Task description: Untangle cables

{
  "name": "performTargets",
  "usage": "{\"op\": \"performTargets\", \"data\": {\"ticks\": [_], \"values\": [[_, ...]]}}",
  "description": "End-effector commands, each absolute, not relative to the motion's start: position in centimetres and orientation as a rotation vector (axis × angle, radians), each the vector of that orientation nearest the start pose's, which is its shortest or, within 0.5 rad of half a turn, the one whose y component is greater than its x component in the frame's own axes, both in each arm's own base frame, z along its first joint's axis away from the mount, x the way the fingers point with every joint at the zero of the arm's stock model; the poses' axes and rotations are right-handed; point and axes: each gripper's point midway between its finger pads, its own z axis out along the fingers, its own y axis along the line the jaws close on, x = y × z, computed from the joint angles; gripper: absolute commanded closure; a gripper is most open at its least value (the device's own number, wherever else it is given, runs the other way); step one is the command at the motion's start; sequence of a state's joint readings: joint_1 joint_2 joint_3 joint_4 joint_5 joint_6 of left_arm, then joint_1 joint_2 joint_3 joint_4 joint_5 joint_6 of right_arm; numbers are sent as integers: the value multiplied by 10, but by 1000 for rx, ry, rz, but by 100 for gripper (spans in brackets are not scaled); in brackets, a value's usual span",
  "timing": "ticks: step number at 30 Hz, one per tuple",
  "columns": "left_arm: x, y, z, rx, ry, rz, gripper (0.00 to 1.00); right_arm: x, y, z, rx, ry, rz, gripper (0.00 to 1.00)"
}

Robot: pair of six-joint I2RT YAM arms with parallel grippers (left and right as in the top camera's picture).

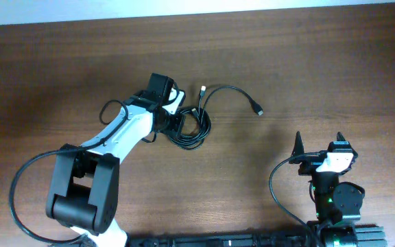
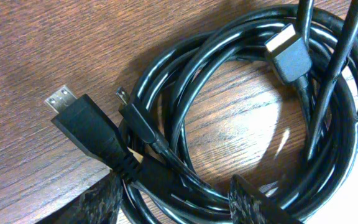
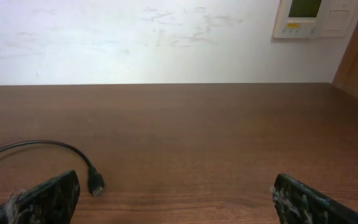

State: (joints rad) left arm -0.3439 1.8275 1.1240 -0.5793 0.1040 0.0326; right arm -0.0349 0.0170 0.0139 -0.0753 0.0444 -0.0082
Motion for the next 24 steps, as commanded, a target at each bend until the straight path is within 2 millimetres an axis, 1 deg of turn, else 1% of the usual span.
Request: {"op": "performTargets", "data": {"ticks": [1, 6, 9, 11, 17, 21, 24], "values": [[358, -148, 22, 560, 2807, -218, 44, 246, -18, 153, 63, 1661, -81, 2], [358, -148, 22, 560, 2806, -218, 43, 246, -18, 155, 62, 1652, -77, 2], [358, -148, 22, 560, 2806, -218, 42, 248, -2, 168, 26, 1602, 33, 2], [358, -148, 22, 560, 2806, -218, 42, 247, 8, 172, -12, 1589, 80, 2], [358, -148, 22, 560, 2806, -218, 38, 242, 8, 170, 6, 1667, 101, 2], [358, -148, 22, 560, 2806, -218, 36, 237, 8, 183, 12, 1728, 101, 1], [358, -148, 22, 560, 2807, -218, 35, 234, 8, 192, 19, 1824, 105, 2]]}}
